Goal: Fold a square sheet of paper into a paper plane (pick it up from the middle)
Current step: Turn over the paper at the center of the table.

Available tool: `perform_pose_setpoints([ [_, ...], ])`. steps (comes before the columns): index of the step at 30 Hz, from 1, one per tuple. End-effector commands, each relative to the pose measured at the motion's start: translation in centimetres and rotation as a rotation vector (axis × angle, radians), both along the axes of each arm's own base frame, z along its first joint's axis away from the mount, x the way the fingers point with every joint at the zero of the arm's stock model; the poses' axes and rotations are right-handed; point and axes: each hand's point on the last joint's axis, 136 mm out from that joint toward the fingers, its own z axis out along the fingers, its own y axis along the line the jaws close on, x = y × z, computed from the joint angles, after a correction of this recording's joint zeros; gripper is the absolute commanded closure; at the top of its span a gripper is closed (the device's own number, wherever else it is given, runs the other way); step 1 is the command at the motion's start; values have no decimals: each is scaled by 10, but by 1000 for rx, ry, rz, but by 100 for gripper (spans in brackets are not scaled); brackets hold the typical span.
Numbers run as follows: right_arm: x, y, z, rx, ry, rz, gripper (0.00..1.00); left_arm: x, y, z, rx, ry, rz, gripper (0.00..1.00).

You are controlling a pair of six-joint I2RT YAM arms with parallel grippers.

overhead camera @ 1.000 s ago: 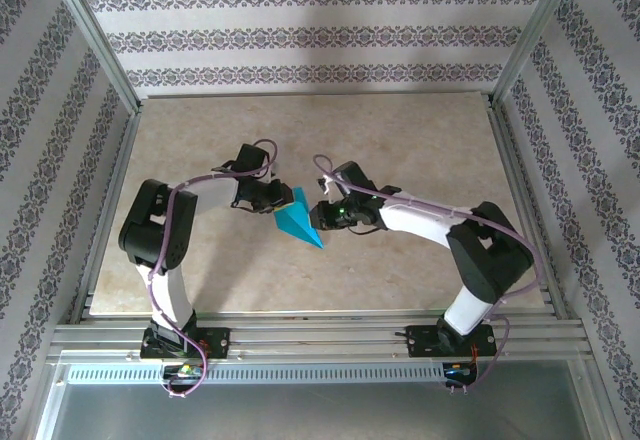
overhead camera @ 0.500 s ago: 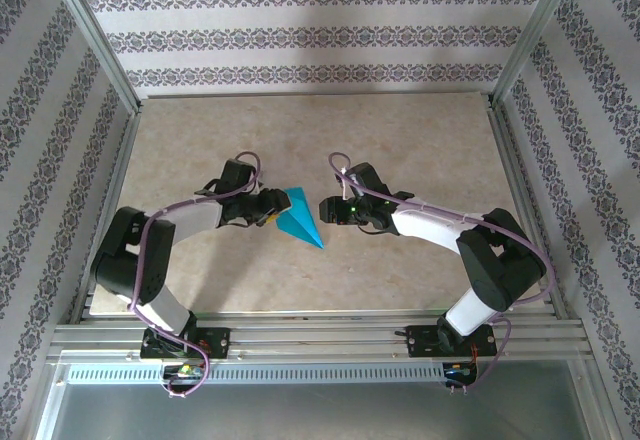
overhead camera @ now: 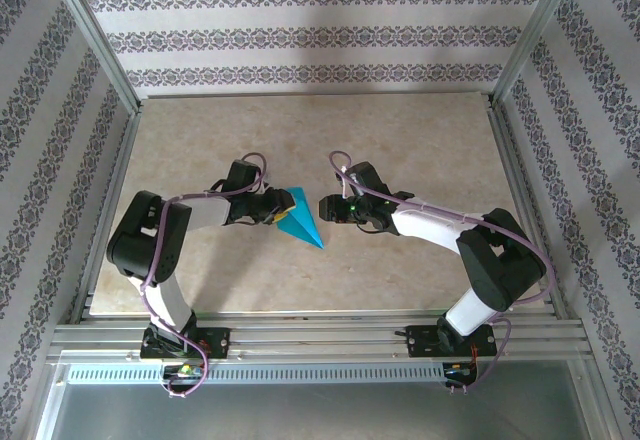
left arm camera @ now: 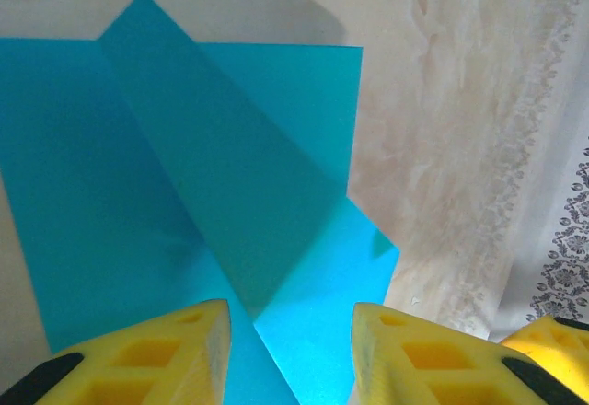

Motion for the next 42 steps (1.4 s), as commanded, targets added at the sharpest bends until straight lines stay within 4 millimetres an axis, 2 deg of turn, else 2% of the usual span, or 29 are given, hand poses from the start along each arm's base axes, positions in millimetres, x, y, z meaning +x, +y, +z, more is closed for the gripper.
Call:
perform_pose_setpoints([
  [1,7,1,7,9,-22,-15,58,13,-6,11,-47,-40,-4,60],
  [4,7,-1,7,9,-25,-18,58,14,-7,9,-51,-42,-9,61],
  [10,9,-7,10,8,-36,-44,58,21,-13,17,-80,-90,-31,72],
  [19,18,-28,28,16,-113,-134,48,34,-18,22,-95,-161,-51,86],
  [23,21,-42,39,-13,-184,-181,42,38,-19,24,-83,-169,-55,94],
  [26,23,-59,49,-44,-245,-234,37,35,-11,31,-15,-158,-57,95],
  [31,23,-87,58,-67,-277,-323,35,10,21,46,246,-50,-111,95],
  [35,24,-96,57,-68,-281,-355,35,-8,55,59,492,46,-170,95],
  [38,25,-98,55,-62,-279,-365,35,-11,79,72,711,71,-197,95],
  [42,25,-98,55,-52,-277,-365,35,-4,107,97,998,75,-207,95],
])
